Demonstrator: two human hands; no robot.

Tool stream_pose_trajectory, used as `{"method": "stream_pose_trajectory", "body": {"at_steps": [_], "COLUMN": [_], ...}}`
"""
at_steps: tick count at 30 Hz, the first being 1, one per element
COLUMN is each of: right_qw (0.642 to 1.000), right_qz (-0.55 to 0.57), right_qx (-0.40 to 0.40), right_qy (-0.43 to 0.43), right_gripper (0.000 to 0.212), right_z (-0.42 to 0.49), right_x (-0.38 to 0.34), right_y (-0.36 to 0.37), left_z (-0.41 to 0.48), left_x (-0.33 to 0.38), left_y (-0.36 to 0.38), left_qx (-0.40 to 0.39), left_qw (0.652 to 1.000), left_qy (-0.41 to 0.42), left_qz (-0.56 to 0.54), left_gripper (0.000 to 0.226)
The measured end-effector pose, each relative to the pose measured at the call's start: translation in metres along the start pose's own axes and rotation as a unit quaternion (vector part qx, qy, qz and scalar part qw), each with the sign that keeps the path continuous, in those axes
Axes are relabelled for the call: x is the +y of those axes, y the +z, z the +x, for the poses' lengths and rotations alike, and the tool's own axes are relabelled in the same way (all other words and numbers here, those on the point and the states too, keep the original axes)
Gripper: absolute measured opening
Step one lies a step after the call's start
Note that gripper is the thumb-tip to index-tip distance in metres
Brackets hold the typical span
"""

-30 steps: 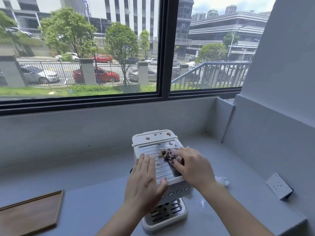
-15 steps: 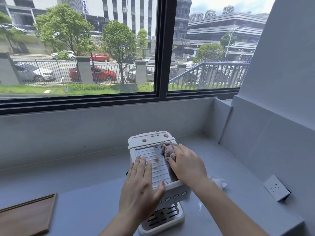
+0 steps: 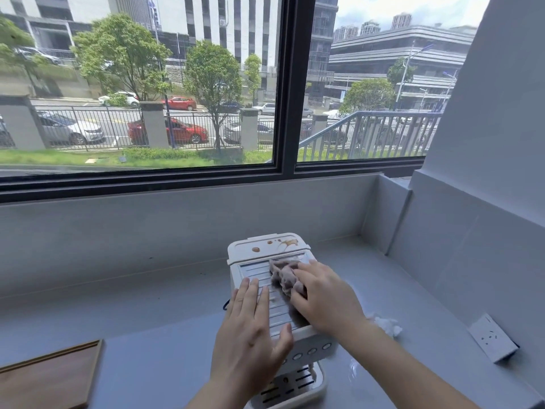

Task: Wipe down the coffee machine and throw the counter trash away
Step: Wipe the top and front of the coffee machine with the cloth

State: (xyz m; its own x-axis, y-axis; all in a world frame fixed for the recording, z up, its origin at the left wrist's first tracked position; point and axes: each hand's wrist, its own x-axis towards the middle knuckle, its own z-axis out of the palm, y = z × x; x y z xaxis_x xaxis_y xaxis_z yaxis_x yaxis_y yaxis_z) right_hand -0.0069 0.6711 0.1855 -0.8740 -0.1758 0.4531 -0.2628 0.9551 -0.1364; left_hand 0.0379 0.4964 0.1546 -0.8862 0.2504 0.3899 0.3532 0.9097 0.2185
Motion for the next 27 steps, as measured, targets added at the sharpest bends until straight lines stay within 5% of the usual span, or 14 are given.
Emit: {"method": "stream_pose_trajectory", "body": {"at_steps": [4,10,15,20,27], "right_qw": [0.996,0.996,0.992,0.993,0.994], "right_qz": [0.021,0.074,0.045,0.066,0.051], "right_qx": [-0.07,-0.057,-0.083,-0.091,-0.095], "right_qy": [0.053,-0.011,0.083,-0.022,0.009], "right_gripper": [0.027,0.045,0.023,0.044,0.044], "right_z": [0.037,0.02,0.033,0.003,0.006], "right_x": [0.004,-0.003,0.014,-0.004,-0.011], "right_y": [0.001,0.004,-0.005,-0.007,-0.016], "left_z": [-0.001,0.001,-0.001,-0.002,-0.002], "left_x": [0.001,0.001,0.0,-0.002,-0.002], "left_y": [-0.002,-0.003,0.002,0.004,0.006], "left_qx": [0.0,-0.004,0.016,0.038,0.05], "left_qw": [1.0,1.0,1.0,0.999,0.996], "left_qy": [0.002,-0.004,-0.011,-0.007,-0.008], "left_qz": [-0.013,-0.01,-0.016,-0.037,-0.078], "left_gripper": [0.078,0.076,0.075,0.079,0.084]}}
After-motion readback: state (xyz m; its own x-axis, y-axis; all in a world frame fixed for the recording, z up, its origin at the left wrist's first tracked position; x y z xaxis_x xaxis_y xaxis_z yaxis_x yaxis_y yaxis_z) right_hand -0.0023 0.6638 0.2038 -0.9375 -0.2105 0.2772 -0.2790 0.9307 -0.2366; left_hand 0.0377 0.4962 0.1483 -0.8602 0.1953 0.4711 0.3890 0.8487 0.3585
